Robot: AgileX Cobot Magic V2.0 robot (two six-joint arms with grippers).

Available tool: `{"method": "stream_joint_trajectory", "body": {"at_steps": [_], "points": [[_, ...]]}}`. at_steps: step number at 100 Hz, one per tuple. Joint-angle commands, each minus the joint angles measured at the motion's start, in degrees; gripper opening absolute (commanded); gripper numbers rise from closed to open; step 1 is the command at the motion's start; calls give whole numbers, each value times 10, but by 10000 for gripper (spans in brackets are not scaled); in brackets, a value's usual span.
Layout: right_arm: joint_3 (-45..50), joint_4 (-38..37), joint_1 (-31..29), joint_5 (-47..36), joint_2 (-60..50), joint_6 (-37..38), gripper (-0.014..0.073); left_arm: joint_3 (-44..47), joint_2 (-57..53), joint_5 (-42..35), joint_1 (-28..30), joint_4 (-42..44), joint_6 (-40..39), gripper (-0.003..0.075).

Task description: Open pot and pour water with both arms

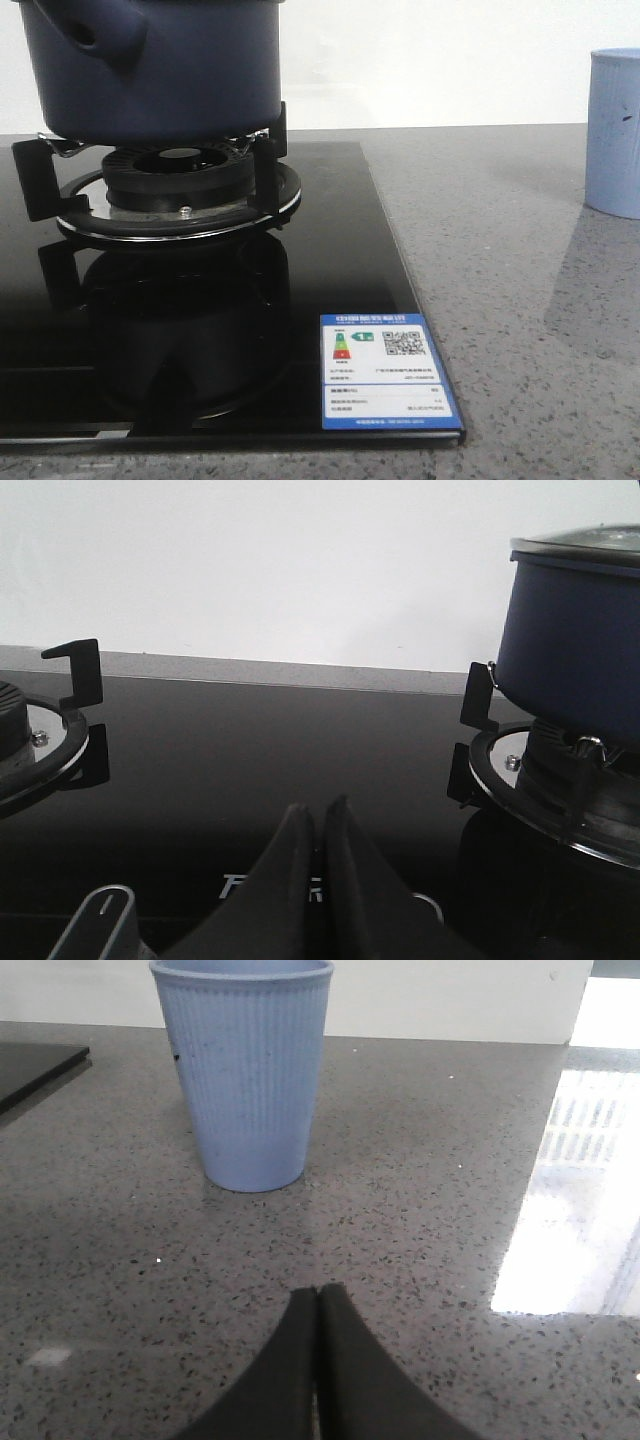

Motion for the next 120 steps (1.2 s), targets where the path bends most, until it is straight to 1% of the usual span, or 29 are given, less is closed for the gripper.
{"method": "stream_joint_trajectory", "body": {"at_steps": [1,98,120], "points": [[11,-4,-4,-40,-11,-5,-62,8,-15,-45,1,-4,-6,-16],[11,-4,-4,-44,-11,-5,-62,8,-15,-45,1,-4,-6,-16],[11,-4,-4,-57,-11,-5,-62,8,-15,-45,1,-4,-6,-16]]}}
